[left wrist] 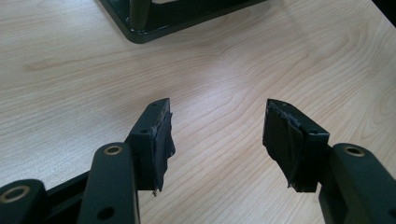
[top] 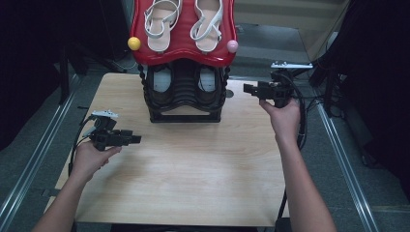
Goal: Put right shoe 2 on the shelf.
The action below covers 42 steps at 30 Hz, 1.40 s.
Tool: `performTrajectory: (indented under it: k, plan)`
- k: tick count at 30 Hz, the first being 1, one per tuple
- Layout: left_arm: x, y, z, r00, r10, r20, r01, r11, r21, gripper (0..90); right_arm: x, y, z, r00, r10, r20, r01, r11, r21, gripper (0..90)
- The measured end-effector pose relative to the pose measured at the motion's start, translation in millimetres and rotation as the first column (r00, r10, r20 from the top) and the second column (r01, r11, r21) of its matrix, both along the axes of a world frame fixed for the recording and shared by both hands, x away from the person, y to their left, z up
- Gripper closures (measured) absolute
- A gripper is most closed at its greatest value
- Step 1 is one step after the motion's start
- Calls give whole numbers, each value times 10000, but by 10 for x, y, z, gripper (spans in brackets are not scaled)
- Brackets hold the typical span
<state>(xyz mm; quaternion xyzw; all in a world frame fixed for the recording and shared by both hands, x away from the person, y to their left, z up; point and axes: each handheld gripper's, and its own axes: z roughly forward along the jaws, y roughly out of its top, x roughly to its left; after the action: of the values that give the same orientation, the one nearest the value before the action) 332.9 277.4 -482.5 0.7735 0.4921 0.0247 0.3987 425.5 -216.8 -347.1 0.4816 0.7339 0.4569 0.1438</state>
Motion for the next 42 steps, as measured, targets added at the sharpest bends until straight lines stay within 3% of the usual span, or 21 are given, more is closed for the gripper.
performTrajectory:
  k: [12, 21, 24, 28, 42]
  plan:
    - [1, -4, -1, 10000, 51, 80, -51, 10000, -39, 408, -192, 47, -219, 9998, 196, 52, -197, 9997, 168, 353]
    - [-5, -13, -3, 9998, 87, 175, -87, 10000, -13, 394, -335, 55, -441, 9993, 344, -170, -337, 9988, 347, 352]
    - [-4, -15, -5, 9998, 102, 198, -104, 9999, 107, 397, -381, 36, -536, 9991, 310, -298, -291, 9976, 623, 358]
    - [-6, -18, -5, 9997, 116, 236, -119, 9999, 109, 398, -455, 29, -586, 9997, 245, 18, -246, 9981, 572, 362]
    - [-3, -21, -4, 9996, 156, 252, -157, 9999, 56, 391, -641, 60, -1010, 9964, 506, -681, -479, 9980, 409, 353]
